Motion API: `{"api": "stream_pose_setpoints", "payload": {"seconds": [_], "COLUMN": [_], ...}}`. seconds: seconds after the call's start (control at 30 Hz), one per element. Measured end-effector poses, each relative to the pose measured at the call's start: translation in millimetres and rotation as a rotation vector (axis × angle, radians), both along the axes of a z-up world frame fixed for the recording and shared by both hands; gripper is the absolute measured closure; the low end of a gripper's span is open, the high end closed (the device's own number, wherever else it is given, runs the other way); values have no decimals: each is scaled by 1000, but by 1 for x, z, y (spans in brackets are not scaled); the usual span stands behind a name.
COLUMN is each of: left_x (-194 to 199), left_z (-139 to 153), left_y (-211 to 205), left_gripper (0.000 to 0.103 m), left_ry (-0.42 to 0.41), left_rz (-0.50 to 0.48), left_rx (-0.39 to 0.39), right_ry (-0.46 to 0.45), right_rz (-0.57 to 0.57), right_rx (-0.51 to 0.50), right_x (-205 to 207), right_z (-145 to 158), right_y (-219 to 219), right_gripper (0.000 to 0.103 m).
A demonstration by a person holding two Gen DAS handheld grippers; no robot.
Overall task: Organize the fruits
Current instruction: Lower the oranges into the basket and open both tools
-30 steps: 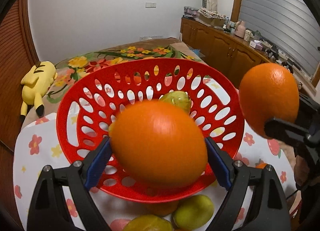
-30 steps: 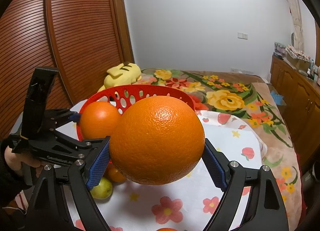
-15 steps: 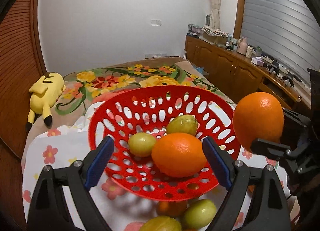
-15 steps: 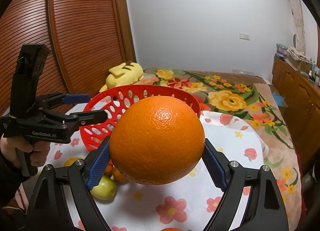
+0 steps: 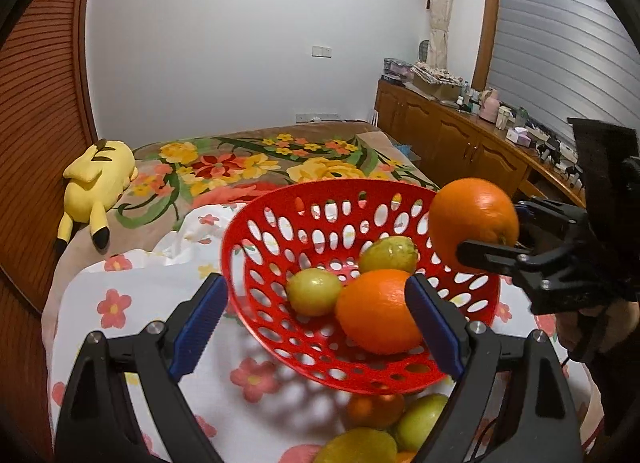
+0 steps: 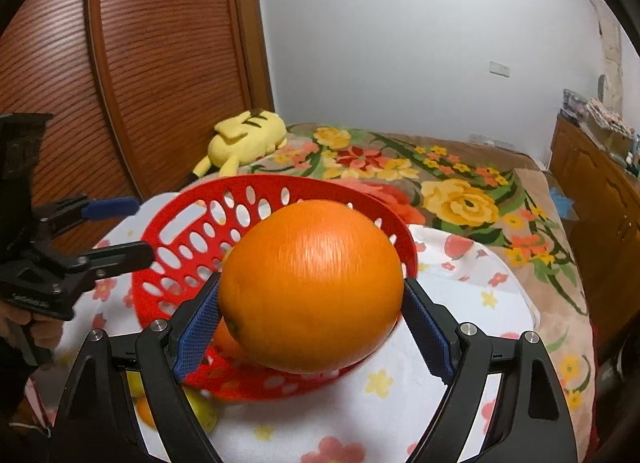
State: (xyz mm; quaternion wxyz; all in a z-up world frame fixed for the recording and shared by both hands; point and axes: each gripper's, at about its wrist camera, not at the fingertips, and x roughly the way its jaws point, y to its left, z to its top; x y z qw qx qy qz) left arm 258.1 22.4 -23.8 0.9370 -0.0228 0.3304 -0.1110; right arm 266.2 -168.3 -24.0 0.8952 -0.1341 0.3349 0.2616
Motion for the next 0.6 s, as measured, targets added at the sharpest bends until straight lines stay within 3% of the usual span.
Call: {"api": "stream_pose_setpoints", "payload": {"seconds": [0.2, 0.6], "left_x": [4, 5], "left_z": [4, -4], "left_y": [14, 30], "left_gripper": [13, 13], "left_ry": [-10, -4], "left_rz": [13, 30], "left_rx": [-9, -35], "right_ry": [42, 66], "right_rz": [46, 33], "right_rx": [-54, -85], "right_x": [20, 43], "right_z": [-16, -19], "right_y": [23, 38], "right_gripper": [16, 15]}}
